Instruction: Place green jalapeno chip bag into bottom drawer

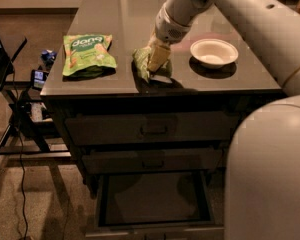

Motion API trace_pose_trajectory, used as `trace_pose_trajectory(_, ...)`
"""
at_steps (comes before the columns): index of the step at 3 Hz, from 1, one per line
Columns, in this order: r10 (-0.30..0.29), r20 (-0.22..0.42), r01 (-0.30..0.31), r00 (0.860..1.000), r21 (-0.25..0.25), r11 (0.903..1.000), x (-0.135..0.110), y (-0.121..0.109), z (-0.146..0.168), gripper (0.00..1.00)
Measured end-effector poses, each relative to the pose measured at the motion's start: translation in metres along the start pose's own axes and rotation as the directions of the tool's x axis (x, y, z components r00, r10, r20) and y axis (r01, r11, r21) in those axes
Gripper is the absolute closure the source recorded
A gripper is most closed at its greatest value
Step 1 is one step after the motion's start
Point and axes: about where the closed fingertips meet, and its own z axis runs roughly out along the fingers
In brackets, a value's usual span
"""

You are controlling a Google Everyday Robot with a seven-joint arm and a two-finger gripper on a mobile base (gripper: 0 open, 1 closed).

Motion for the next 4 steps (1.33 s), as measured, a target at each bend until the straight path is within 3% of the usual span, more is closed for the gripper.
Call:
trace_pose_trajectory(3,-0.015,0.022,0.016,1.000,-0.017,0.9997,0.004,0.067,-0.014,1.00)
trace_pose_trajectory(4,0.004,0.003,-0.004,1.000,0.018,0.9998,0.010,0.089,-0.028,1.00)
